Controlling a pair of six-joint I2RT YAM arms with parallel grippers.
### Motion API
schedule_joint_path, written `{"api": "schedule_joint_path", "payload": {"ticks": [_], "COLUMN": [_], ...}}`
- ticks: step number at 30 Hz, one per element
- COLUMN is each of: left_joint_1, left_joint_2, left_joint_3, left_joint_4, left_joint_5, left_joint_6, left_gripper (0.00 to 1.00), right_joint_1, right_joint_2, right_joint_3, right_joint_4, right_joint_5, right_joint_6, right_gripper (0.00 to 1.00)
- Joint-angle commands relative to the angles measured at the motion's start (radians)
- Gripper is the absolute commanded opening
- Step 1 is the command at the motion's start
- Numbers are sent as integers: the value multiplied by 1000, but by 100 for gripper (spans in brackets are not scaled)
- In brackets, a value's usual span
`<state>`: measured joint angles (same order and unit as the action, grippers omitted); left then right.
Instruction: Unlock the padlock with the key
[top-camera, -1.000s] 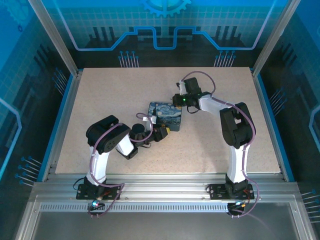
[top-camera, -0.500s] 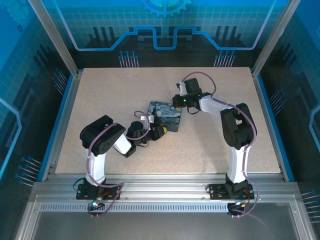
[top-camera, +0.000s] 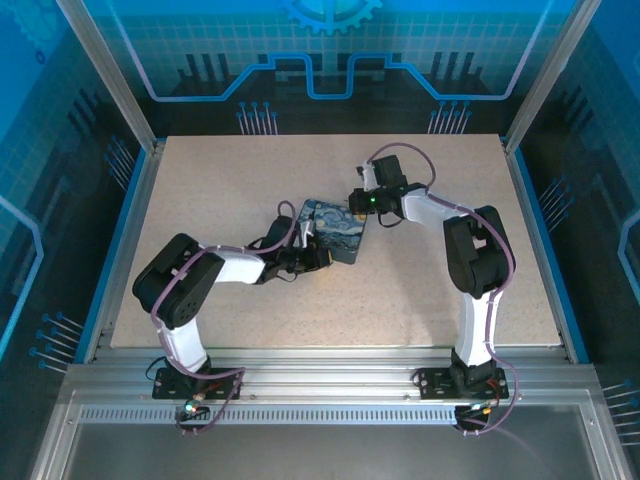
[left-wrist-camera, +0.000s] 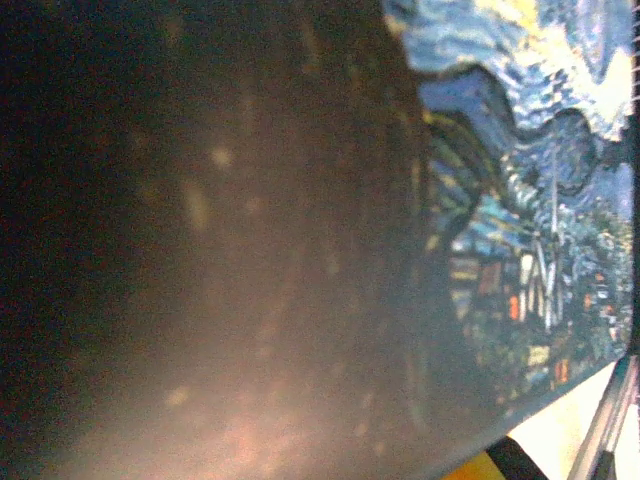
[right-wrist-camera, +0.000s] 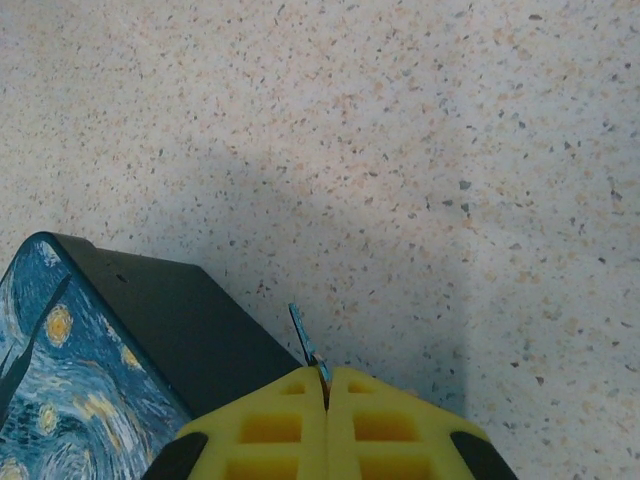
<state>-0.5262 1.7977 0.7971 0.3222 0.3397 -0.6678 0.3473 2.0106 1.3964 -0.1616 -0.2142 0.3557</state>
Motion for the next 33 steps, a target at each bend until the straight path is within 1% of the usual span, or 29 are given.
{"api": "schedule_joint_path", "payload": {"ticks": [1,6,10,14,17,22,27,30,33], "left_joint_1": [9,9,9,6,-5,-22,-65,-80,-97], "left_joint_2": [-19,-1,0,-6,0,2,23,54,85], "left_joint_3": [70,163,193,195,203,174,180,188,217], "left_joint_4": [-332,-490,-518,-483,-475,-374,-295,-213,-184], "left_joint_5": [51,80,104,125,118,91,44,42,30], "left_joint_6": [86,121,107,51,6,-129,-240,-319,-356], "left_gripper": [6,4,4,4,5,5,6,6,6], "right_joint_1": [-23,-51,-77,-107,-119,-122,-126,-127,-132], "right_joint_2": [19,7,-19,-85,-159,-295,-433,-515,-602], "right_joint_3": [34,44,33,-25,-87,-213,-352,-426,-495], "right_joint_4": [-84,-100,-107,-92,-78,-41,17,42,62], "right_joint_5": [-12,15,43,56,60,48,-19,-69,-119], "right_joint_6": [-27,-33,-37,-26,-26,-18,18,33,49], "right_gripper": [0,0,0,0,0,0,0,0,0]}}
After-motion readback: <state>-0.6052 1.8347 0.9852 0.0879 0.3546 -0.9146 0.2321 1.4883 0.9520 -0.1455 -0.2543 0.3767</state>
